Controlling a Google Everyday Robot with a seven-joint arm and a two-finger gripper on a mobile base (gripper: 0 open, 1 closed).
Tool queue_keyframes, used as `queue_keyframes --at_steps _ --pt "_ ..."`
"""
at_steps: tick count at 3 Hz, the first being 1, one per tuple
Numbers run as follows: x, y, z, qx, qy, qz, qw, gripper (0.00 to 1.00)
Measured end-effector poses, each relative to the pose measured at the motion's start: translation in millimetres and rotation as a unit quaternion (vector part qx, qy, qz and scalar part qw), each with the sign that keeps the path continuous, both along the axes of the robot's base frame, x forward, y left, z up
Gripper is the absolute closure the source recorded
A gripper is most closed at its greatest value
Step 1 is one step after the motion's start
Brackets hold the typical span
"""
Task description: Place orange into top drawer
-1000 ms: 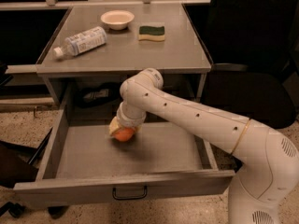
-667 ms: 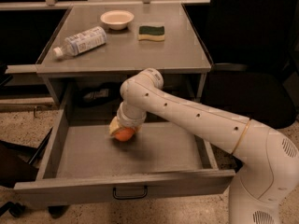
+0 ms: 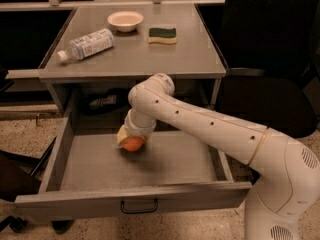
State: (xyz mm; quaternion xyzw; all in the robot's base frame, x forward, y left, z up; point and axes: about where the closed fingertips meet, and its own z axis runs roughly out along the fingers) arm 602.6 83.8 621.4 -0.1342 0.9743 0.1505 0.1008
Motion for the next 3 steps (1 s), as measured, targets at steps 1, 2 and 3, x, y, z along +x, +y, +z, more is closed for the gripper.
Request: queue_keyframes --at_steps 1,2,3 --pt "0.0 0.0 0.0 0.000 0.000 0.000 1.0000 0.12" --pt "0.0 0.0 0.0 0.000 0.000 0.000 1.0000 0.00" --pt "0.0 0.0 -0.1 0.000 0.000 0.000 1.0000 0.00"
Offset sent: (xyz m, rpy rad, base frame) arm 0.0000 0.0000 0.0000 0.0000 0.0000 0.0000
